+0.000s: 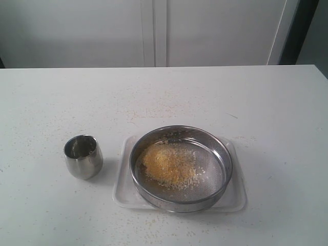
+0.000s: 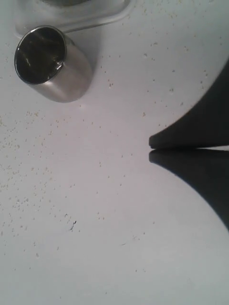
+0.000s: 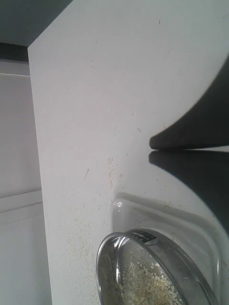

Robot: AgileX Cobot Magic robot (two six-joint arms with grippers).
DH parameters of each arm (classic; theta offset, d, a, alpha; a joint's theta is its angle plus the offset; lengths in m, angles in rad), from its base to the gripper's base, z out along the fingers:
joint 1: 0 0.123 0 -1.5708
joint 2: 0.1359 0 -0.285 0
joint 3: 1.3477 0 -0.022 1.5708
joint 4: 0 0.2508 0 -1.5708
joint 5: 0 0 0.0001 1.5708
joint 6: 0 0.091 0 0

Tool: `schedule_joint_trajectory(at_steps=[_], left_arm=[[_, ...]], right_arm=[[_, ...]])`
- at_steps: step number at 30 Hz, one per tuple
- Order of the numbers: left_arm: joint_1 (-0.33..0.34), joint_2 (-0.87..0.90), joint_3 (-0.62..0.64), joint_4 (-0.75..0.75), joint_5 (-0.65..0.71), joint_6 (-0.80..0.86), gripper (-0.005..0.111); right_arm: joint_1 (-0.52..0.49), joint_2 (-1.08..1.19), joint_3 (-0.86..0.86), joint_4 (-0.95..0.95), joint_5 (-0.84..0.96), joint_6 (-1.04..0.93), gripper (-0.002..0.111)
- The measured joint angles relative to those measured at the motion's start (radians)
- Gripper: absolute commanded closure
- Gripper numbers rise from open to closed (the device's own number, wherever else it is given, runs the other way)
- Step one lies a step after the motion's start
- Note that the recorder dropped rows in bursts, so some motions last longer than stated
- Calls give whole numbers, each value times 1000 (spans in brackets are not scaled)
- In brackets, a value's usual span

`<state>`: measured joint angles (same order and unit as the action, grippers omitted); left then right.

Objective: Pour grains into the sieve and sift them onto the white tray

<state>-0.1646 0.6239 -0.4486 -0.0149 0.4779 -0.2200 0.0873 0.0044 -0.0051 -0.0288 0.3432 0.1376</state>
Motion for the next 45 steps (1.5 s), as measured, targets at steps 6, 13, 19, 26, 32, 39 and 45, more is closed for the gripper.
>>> schedule_joint_trajectory(at_steps=[6, 13, 19, 26, 32, 39, 45], left_arm=[[0, 0, 0, -2, -2, -3, 107], [0, 0, 0, -2, -2, -3, 107], [0, 0, 0, -2, -2, -3, 107], [0, 0, 0, -2, -2, -3, 107], [0, 0, 0, -2, -2, -3, 107], [0, 0, 0, -2, -2, -3, 107], [0, 0, 0, -2, -2, -3, 107]], right_arm=[[0, 0, 0, 0, 0, 0, 108], [0, 0, 0, 0, 0, 0, 108], [0, 0, 0, 0, 0, 0, 108], [0, 0, 0, 0, 0, 0, 108], [0, 0, 0, 0, 0, 0, 108], [0, 0, 0, 0, -106, 0, 108], [0, 0, 0, -9, -355, 0, 108]])
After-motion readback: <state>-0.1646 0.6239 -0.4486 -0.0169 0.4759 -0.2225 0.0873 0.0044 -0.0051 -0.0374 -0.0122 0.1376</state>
